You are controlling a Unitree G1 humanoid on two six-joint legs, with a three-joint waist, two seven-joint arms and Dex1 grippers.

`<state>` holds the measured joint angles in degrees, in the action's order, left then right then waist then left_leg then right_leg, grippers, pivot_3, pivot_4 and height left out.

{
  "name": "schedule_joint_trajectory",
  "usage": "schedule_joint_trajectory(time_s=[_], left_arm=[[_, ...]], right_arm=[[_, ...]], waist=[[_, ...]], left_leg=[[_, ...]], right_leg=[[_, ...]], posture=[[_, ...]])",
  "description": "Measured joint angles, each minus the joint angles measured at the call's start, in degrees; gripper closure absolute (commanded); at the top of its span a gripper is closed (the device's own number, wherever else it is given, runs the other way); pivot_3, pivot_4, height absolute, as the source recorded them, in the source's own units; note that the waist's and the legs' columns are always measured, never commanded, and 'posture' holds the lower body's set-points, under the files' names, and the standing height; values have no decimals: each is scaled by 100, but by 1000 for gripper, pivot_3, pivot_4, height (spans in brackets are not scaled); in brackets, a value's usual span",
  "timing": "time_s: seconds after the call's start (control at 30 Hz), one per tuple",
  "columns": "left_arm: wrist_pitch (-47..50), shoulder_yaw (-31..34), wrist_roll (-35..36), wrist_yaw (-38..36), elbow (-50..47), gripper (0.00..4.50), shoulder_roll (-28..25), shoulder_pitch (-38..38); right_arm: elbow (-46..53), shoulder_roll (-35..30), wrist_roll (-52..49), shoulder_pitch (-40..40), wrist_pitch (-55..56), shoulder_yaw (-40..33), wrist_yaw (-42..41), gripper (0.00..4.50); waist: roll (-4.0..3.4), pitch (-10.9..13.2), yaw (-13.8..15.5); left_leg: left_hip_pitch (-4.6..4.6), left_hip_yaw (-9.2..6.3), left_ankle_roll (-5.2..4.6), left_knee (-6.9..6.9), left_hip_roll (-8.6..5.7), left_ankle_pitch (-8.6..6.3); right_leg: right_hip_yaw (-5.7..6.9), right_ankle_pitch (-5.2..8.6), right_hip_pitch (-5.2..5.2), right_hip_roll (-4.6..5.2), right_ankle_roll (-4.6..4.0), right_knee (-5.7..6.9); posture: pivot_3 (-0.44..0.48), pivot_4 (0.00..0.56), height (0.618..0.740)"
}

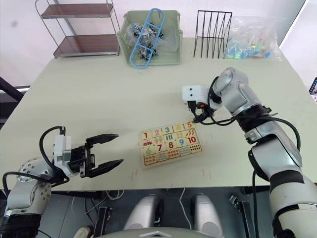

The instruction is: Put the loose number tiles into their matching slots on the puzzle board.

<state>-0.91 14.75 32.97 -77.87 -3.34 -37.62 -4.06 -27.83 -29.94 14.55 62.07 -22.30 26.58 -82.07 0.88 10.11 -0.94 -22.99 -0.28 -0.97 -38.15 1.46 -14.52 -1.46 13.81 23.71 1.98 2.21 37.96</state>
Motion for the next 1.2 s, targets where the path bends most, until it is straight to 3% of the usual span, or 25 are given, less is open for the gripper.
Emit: schedule_joint_trajectory(time_s=[0.07, 0.1, 0.4, 0.67, 1.2], left_arm=[[-13, -1, -22, -11, 23, 0, -11, 9], [-17, -3, -25, -16, 29, 0, -12, 21], [-66, -23, -44, -60, 193, 0, -44, 151], [-61, -33, -61, -30, 224, 0, -74, 179], [62, -31, -77, -6, 292, 0, -154, 293]], right_arm=[[32, -59, -63, -131, -42, -139, 170, 4341], [60, -72, -96, -182, -81, -206, 231, 4427], [943, -141, -839, -1422, -706, -1461, 1577, 4427], [1811, 78, -1438, -2581, -854, -2139, 2535, 4427], [2120, 591, -2152, -3384, -184, -2415, 3384, 4427]], waist=[[0, 0, 0], [0, 0, -1], [1, 0, 2], [2, 0, 1], [3, -1, -4]], left_leg=[[-1, 1, 0, 0, 0, 0], [-1, 0, 0, 0, 0, 0], [-2, 1, 0, 3, 0, 0], [-1, 2, 0, 3, 0, 0], [0, 5, -1, 0, -1, 0]], right_leg=[[-1, 0, 0, 0, 0, 0], [-1, 0, 0, 0, 1, 0], [-2, -1, 0, -1, 2, 0], [-4, -1, -1, -4, 3, 0], [-8, -1, -1, -9, 4, 1]], posture=[[0, 150, 739], [0, 150, 739], [0, 150, 739], [0, 150, 739], [0, 150, 739]])
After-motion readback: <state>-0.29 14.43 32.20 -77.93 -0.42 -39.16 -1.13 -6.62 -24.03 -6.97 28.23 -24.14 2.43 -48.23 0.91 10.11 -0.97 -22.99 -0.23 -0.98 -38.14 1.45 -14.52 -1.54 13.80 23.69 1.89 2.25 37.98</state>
